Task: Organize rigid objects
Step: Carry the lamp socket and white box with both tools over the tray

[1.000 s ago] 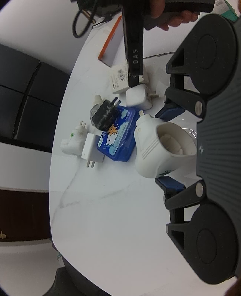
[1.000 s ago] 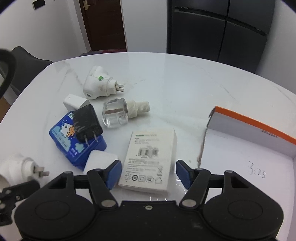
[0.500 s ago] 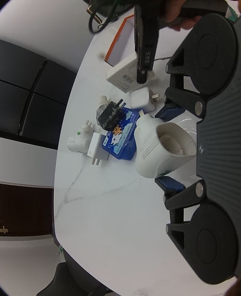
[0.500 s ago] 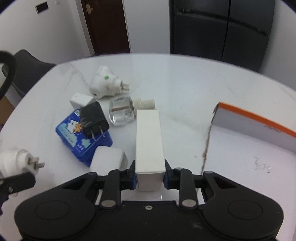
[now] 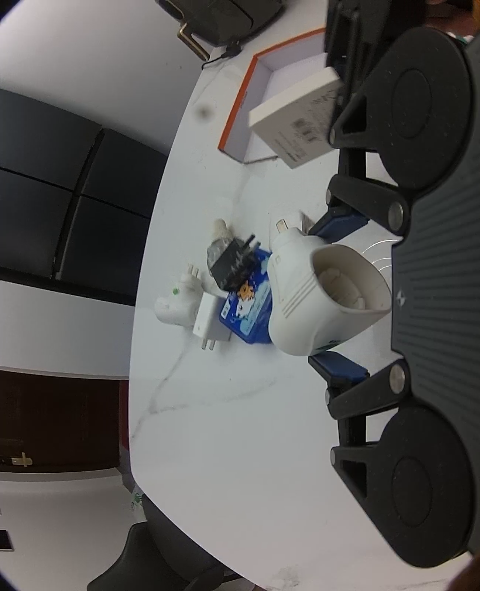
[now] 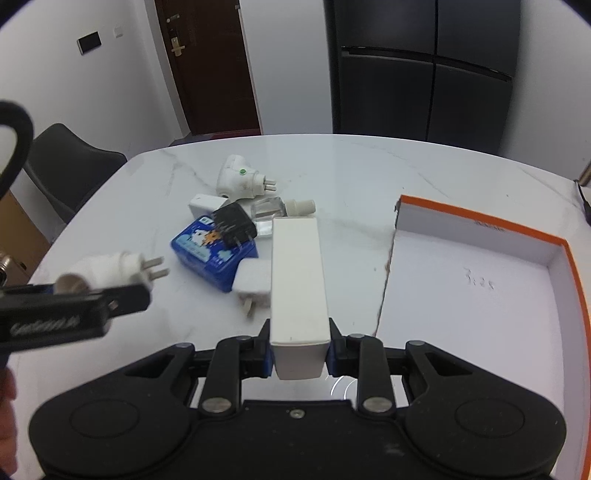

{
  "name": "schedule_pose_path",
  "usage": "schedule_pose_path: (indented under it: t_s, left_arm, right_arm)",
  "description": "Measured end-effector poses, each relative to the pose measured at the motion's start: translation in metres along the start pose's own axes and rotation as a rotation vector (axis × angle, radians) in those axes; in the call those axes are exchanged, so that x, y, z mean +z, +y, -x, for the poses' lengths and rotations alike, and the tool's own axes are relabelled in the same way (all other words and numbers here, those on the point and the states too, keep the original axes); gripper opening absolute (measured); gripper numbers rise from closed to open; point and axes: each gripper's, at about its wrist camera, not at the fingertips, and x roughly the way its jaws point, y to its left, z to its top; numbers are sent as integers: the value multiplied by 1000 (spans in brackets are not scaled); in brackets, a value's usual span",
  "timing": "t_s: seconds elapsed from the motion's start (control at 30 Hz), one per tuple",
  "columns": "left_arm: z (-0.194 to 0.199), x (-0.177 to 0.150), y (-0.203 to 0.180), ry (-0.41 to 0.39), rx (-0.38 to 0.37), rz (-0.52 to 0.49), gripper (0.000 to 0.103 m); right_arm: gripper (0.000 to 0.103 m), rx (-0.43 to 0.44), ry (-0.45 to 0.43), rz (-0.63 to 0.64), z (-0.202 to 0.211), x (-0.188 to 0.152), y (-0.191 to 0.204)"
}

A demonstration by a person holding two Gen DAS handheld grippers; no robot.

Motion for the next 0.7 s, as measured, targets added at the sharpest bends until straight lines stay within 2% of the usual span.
schedule_pose_path:
  t_s: [0.4, 0.7]
  left_arm:
    - [36, -6, -31, -30, 2, -35, 66]
    - [46, -1, -56, -32, -33, -63, 66]
  right_arm:
    - [32, 5, -35, -11, 57, -16, -5]
    - [32, -41, -53, -66, 87, -20, -20]
